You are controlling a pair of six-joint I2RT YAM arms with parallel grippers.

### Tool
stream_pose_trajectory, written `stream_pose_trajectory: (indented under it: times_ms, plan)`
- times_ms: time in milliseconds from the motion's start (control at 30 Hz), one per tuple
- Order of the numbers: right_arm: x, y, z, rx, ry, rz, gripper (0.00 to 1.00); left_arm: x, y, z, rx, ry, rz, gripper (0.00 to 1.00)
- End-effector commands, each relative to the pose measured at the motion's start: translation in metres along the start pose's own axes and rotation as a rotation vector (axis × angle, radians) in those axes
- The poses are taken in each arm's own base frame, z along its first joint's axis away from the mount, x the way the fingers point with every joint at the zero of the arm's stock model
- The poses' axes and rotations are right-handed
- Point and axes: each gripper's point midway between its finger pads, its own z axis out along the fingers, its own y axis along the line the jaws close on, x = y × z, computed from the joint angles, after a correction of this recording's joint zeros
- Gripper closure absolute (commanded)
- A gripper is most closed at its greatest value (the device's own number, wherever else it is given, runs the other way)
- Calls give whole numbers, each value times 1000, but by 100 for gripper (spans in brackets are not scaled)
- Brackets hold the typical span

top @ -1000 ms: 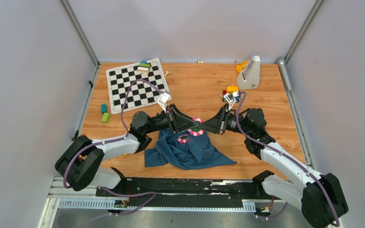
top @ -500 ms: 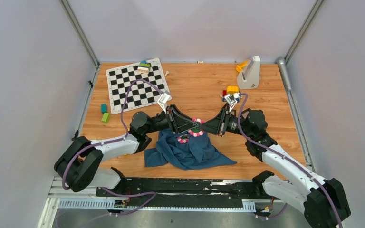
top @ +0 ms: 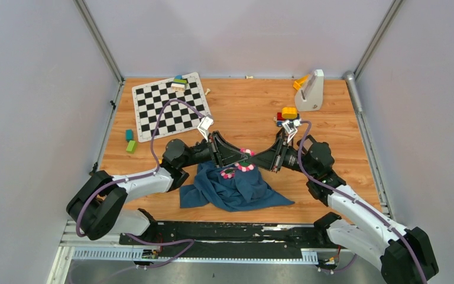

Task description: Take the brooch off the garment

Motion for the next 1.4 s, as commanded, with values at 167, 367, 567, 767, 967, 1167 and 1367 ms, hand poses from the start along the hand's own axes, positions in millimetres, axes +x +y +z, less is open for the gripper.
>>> stream_pose_trajectory:
  times_ms: [167,367,567,767,967,1167,1367]
  plan:
    - [-21,10,-6,-18,-139,-60,100,-16,-9,4,10,-48,34,79]
    - [-22,8,-10,-10,-173,-61,100,-16,-7,4,2,-50,25,80]
    - [-22,10,-12,-19,-175,-65,100,-17,-8,4,6,-49,26,88]
    - [-21,10,-12,-23,-170,-63,100,-16,-9,5,13,-43,31,91]
    - [-15,12,-8,-44,-119,-69,100,-13,-12,5,31,-13,61,86]
    - [-9,22,-5,-92,-56,-92,100,-7,-18,5,67,30,67,99]
    - [-2,28,-6,-128,-3,-138,100,-3,-42,0,172,69,90,100]
